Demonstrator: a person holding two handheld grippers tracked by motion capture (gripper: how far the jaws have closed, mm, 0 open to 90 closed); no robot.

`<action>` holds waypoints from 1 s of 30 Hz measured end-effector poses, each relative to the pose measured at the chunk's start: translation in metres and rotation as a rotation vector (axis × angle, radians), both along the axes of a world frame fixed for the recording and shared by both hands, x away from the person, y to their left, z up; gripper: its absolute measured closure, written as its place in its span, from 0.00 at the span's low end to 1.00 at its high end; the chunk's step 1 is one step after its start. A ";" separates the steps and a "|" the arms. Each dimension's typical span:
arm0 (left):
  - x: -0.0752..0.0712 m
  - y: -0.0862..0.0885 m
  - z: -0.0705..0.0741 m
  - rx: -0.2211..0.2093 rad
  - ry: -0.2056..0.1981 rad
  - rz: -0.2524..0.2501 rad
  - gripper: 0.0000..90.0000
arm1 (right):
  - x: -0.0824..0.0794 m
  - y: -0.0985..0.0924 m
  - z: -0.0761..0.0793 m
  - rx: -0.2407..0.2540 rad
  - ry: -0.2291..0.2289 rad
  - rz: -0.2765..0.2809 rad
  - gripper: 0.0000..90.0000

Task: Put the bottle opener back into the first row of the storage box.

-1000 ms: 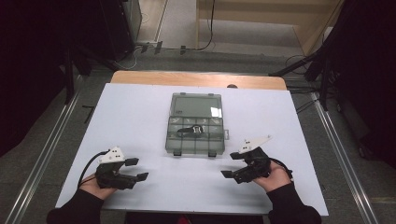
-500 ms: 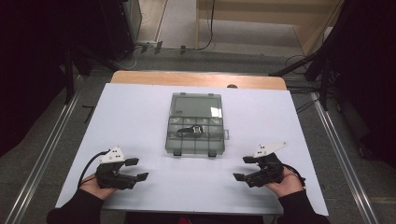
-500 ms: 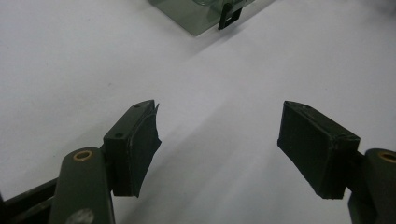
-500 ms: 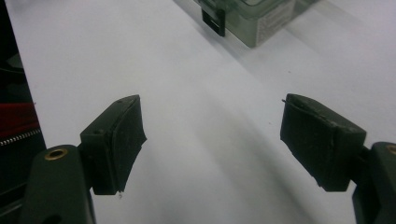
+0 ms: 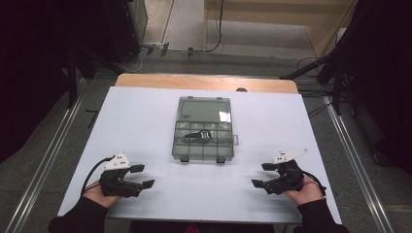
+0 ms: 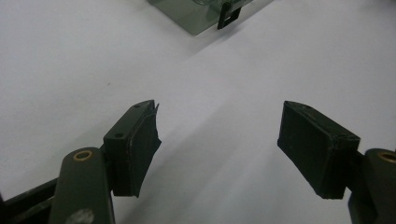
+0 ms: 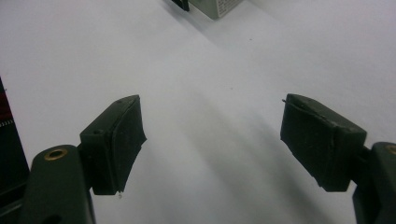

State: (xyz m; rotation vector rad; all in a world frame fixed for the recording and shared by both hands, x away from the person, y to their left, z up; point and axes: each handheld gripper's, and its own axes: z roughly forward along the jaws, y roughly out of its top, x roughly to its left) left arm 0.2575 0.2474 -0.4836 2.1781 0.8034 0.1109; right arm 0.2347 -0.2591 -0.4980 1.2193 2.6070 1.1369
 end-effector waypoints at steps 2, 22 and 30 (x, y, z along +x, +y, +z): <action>0.000 0.000 0.000 -0.002 0.001 0.002 0.31 | 0.001 -0.001 -0.001 0.003 -0.001 0.001 0.25; -0.001 0.000 0.000 -0.002 -0.003 0.001 0.31 | 0.003 0.004 -0.005 0.009 0.007 0.020 0.24; -0.001 0.000 0.000 -0.003 -0.003 -0.001 0.31 | 0.003 0.005 -0.005 0.014 0.006 0.020 0.24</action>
